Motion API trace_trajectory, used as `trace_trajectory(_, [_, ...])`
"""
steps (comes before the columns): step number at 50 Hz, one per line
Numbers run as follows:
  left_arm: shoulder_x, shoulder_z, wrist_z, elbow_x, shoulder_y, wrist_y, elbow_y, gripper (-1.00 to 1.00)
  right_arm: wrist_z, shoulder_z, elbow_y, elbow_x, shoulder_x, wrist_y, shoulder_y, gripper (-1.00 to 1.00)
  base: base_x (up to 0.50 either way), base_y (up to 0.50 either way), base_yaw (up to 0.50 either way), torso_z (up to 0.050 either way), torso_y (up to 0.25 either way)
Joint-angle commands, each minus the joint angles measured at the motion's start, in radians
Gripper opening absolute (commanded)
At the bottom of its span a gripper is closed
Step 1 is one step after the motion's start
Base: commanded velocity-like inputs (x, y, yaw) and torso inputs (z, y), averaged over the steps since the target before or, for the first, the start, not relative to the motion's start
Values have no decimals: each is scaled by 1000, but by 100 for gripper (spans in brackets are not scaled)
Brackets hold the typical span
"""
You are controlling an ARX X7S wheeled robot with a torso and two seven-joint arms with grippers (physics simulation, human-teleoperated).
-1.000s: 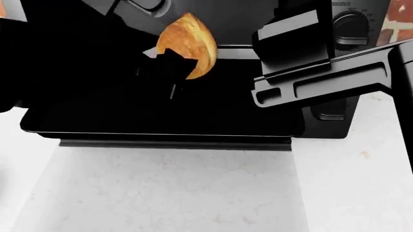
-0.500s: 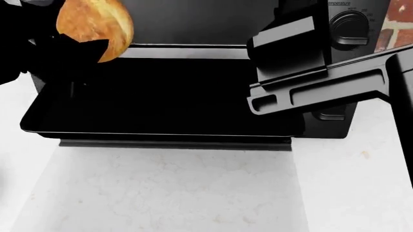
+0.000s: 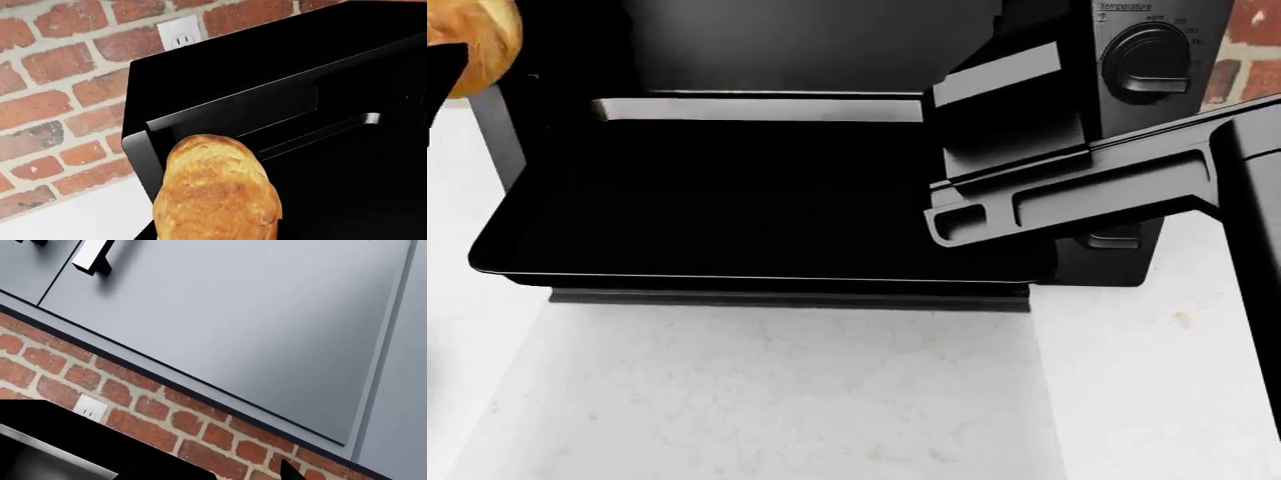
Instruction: Pick the bread from the tray and place it on the plate on the counter.
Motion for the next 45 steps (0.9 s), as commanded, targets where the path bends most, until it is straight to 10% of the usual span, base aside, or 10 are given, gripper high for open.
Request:
trace_trajectory(1, [-76, -5, -17, -7, -38, -42, -41, -100, 6, -14, 2, 5, -5, -5, 13, 100, 0, 0, 0, 0, 0])
trace_trajectory(45, [-170, -2, -126, 10, -162, -233, -188, -100, -2, -27, -14, 2, 4, -29, 9, 100, 0, 0, 0, 0, 0])
